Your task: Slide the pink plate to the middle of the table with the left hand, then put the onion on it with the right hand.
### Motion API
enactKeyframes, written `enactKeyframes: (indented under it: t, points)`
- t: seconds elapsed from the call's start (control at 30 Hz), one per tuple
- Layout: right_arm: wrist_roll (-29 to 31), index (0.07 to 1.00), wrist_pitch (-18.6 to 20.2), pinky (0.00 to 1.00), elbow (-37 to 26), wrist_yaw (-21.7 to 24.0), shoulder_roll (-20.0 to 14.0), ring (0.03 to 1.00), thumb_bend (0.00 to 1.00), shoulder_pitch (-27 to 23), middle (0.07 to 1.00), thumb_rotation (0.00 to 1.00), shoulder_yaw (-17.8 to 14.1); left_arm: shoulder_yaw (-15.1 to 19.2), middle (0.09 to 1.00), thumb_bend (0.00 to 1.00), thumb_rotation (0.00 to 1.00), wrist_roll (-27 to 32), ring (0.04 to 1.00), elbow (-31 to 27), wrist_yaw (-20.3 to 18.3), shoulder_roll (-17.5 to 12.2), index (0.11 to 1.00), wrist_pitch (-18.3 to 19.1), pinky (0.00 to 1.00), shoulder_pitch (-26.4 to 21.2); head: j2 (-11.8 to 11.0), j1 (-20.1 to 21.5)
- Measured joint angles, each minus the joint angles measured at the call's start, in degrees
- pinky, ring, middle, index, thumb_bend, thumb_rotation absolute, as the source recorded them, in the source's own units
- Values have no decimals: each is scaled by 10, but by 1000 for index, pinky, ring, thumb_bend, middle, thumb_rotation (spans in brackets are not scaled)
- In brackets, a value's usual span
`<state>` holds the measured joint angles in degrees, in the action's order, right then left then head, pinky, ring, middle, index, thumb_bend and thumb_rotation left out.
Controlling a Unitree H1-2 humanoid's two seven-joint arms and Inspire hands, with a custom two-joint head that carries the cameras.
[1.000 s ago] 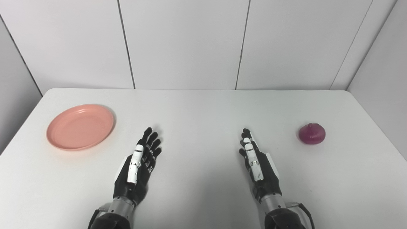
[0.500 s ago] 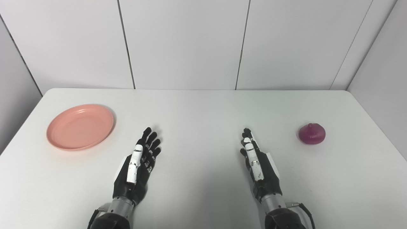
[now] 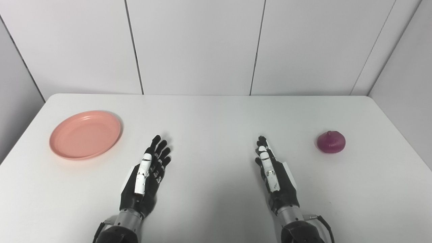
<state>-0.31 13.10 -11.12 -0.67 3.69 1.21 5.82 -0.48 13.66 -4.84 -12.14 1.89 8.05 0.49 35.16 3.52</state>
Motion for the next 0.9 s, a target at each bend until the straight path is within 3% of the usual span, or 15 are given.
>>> enactKeyframes:
  t: [0.67,0.9]
  points:
    - [0,990,0,1000,0,0,0,999,225,0,995,1000,0,0,996,439,1000,0,987,0,0,0,988,0,996,0,0,-2]
    - [1,988,0,1000,0,0,0,996,227,0,994,1000,-1,-2,999,447,1000,-5,991,0,0,0,987,0,996,0,-4,-26]
